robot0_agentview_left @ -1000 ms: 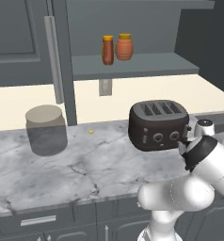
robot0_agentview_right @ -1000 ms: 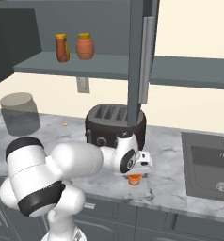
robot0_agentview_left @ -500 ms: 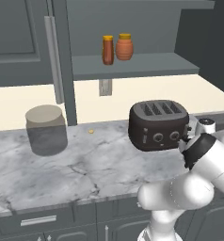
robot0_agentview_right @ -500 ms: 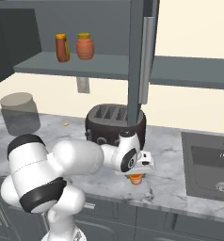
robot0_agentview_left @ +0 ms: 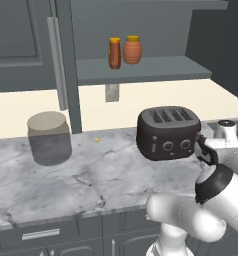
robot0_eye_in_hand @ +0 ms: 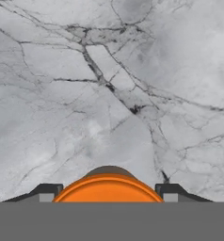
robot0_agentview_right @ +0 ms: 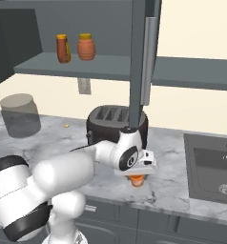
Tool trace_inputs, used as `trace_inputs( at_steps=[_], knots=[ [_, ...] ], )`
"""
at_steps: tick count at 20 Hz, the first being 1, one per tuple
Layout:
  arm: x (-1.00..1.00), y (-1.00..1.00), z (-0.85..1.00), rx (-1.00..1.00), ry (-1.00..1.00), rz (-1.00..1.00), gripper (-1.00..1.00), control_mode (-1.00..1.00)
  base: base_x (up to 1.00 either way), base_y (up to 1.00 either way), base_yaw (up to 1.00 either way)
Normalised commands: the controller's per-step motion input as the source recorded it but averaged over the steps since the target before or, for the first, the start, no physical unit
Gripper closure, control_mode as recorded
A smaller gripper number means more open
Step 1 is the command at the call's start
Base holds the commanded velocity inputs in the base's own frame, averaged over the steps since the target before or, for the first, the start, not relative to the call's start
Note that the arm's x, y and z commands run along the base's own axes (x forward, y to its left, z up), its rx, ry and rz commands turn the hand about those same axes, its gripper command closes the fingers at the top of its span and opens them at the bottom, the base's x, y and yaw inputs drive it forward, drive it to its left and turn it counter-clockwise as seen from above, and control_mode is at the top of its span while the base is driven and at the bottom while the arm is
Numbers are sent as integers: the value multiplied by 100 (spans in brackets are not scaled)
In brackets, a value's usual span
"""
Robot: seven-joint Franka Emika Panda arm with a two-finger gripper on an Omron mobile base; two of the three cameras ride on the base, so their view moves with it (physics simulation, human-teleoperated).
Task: Pick the jam and honey bottle from the counter and place them in the cabinets closest to them.
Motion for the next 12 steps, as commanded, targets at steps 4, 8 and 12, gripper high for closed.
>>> trace_inputs(
  at_steps=[4,8,12],
  knots=[
    [-49,17,50,0,0,0,100,-100,0,0,0],
    [-52,27,48,0,0,0,100,-100,0,0,0],
    [-49,31,43,-3,1,0,100,-100,0,0,0]
  ],
)
